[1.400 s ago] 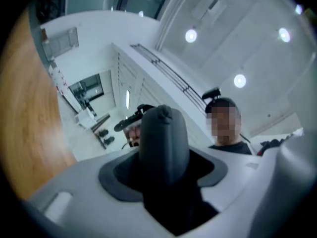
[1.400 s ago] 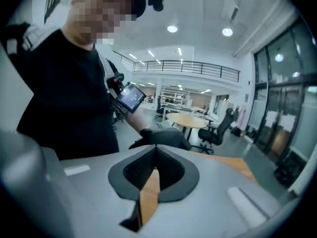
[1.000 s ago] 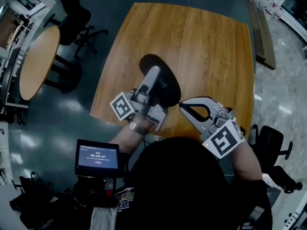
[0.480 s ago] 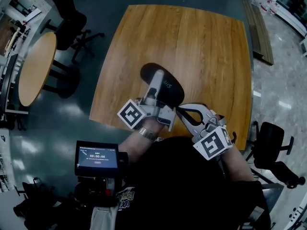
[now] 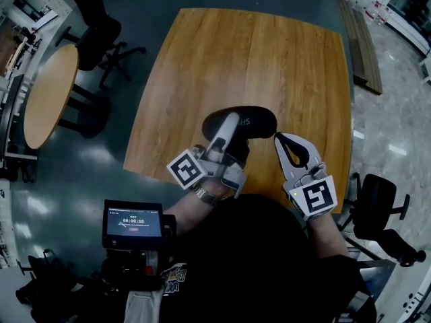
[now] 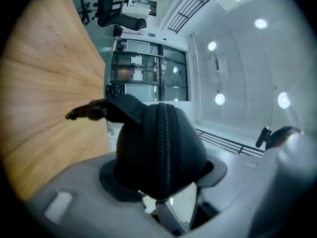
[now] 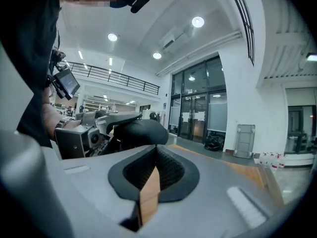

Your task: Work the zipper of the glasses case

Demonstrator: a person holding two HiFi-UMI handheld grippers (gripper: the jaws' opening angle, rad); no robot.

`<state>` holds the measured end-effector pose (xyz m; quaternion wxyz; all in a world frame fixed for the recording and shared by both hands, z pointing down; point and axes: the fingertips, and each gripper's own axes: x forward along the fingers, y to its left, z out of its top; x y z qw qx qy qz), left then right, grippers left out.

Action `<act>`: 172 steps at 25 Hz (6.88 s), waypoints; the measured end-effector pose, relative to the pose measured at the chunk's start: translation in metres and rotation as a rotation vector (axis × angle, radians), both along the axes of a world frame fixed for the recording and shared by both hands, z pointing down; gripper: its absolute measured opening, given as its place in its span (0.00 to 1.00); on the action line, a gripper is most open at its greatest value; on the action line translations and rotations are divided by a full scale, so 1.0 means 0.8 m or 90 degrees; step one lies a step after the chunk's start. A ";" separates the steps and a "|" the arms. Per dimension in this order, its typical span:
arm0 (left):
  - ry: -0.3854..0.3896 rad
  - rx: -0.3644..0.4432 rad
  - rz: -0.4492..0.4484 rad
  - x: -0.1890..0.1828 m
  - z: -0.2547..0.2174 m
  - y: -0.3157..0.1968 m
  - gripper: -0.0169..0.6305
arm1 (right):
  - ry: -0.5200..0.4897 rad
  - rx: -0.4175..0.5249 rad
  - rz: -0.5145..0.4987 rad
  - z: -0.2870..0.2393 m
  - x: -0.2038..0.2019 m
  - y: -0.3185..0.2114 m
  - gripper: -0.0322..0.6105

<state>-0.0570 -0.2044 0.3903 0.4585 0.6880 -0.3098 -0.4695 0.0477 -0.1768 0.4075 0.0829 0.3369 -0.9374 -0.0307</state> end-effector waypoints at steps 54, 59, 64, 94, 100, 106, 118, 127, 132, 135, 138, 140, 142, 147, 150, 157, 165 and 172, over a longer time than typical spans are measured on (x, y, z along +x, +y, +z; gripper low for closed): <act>-0.539 -0.015 0.261 0.027 0.170 0.163 0.02 | 0.316 -0.204 -0.115 0.349 0.001 -0.086 0.53; -0.535 -0.055 0.254 0.014 0.186 0.178 0.02 | 0.329 -0.202 -0.146 0.360 -0.003 -0.099 0.53; -0.537 -0.069 0.264 0.012 0.198 0.186 0.02 | 0.352 -0.193 -0.164 0.371 -0.005 -0.100 0.52; -0.509 0.090 0.366 0.042 0.149 0.180 0.02 | -0.221 -0.255 0.085 0.079 -0.026 0.130 0.06; -0.507 0.070 0.338 0.078 0.147 0.238 0.02 | -0.163 -0.224 0.053 0.081 -0.008 0.212 0.06; -0.517 0.065 0.347 0.128 0.156 0.345 0.02 | -0.178 -0.255 0.054 0.109 0.036 0.311 0.06; -0.583 0.078 0.291 0.128 0.150 0.405 0.02 | -0.229 -0.263 0.065 0.104 0.058 0.376 0.06; -0.592 0.075 0.294 0.115 0.153 0.417 0.02 | -0.236 -0.261 0.073 0.104 0.051 0.370 0.06; -0.581 0.065 0.296 0.114 0.159 0.423 0.02 | -0.223 -0.261 0.069 0.107 0.052 0.376 0.06; -0.580 0.067 0.302 0.119 0.158 0.423 0.02 | -0.224 -0.263 0.074 0.106 0.057 0.377 0.06; -0.582 0.073 0.306 0.121 0.156 0.425 0.02 | -0.222 -0.261 0.074 0.106 0.057 0.379 0.06; -0.584 0.074 0.310 0.123 0.157 0.427 0.02 | -0.221 -0.257 0.072 0.106 0.057 0.382 0.06; -0.585 0.074 0.311 0.127 0.158 0.428 0.02 | -0.219 -0.257 0.071 0.105 0.060 0.383 0.06; -0.587 0.075 0.319 0.138 0.162 0.430 0.02 | -0.223 -0.253 0.079 0.107 0.072 0.386 0.06; -0.586 0.078 0.323 0.141 0.162 0.433 0.02 | -0.220 -0.251 0.081 0.107 0.074 0.390 0.06; -0.585 0.075 0.315 0.131 0.163 0.438 0.02 | -0.209 -0.243 0.063 0.104 0.059 0.395 0.06; -0.589 0.069 0.305 0.126 0.167 0.442 0.02 | -0.203 -0.239 0.047 0.106 0.052 0.397 0.06; -0.590 0.068 0.304 0.122 0.164 0.438 0.02 | -0.199 -0.236 0.040 0.105 0.045 0.394 0.06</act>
